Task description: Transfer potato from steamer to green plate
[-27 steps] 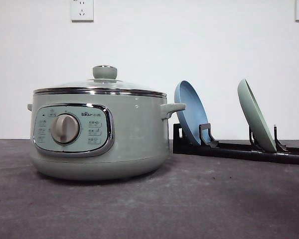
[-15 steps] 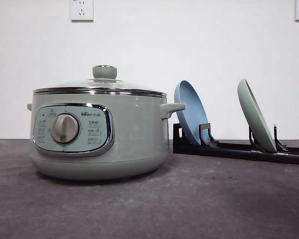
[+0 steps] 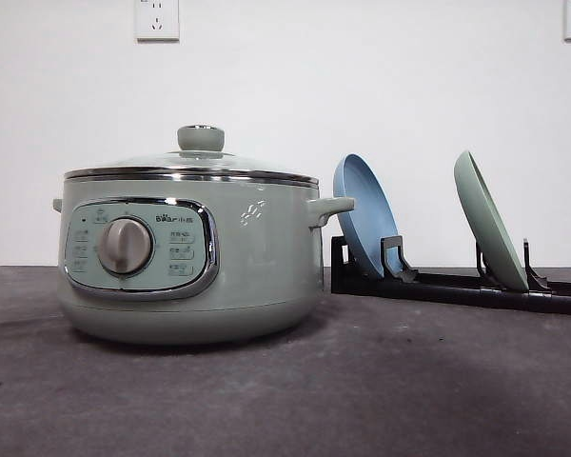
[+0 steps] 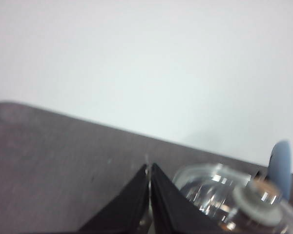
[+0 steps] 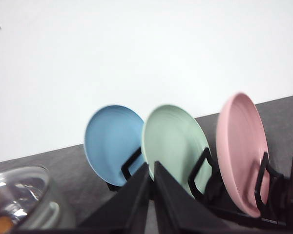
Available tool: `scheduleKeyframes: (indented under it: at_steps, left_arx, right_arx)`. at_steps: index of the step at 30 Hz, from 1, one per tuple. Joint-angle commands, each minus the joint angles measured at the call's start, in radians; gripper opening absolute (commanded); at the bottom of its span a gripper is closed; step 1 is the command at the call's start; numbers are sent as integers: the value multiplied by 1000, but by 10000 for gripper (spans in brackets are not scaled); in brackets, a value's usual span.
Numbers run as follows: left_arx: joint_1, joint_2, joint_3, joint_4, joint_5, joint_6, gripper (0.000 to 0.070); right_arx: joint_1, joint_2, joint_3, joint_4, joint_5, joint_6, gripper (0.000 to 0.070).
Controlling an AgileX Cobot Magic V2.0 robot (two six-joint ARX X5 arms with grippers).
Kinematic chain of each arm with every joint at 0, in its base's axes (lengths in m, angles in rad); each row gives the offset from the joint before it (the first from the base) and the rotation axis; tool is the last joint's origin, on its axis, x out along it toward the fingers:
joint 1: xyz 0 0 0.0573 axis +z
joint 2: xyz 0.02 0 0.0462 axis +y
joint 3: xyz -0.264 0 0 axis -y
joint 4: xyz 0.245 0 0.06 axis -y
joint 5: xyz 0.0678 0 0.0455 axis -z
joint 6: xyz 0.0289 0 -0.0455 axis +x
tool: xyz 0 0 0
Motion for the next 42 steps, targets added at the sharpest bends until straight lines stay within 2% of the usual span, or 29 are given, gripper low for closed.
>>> scheduleKeyframes:
  at_steps: [1,7,14,18,23,26,30,39,42]
  left_arx:
    - [-4,73,100,-24,26,47,1]
    - [-32,301,396,-160,115,60,1]
    - [-88,523,683,-342,337,59,1]
    - [-128,599,772,-409,480,92,1]
    - [-179,642,799,-513,603,155,0]
    - [-219,646,799,-589,613,227,0]
    - [-269,647,799,-605,613,305,0]
    - [-307,649,799,-603,613,322,3]
    - [-307,649,798,-613,613,322,36]
  right_arx:
    - [0,56,73,-20,-20,12,5]
    - [0,254,303,-132,-166,-18,5]
    - [1,462,509,-284,-388,-105,5]
    - [24,548,566,-331,-480,-159,5]
    - [96,601,588,-403,-488,-255,5]
    - [119,605,588,-429,-487,-292,5]
    - [126,593,588,-445,-487,-303,5]
    - [126,562,588,-456,-487,-327,6]
    - [126,562,588,-460,-487,-326,6]
